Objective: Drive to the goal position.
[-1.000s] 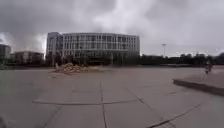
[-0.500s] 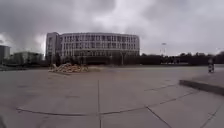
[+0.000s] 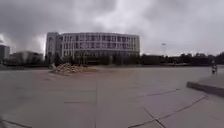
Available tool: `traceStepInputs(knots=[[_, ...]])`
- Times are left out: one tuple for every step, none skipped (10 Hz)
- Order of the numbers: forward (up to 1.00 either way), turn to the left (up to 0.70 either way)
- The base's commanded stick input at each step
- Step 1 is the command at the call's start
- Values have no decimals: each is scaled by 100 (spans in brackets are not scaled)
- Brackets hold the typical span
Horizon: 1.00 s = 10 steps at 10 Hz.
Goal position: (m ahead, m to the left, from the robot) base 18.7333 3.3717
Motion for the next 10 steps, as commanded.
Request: traceStepInputs(knots=[[67, -3], [67, -3], [67, -2], [67, -2], [67, -3], [67, -2], [67, -2], [67, -2], [67, -2], [67, -2]])
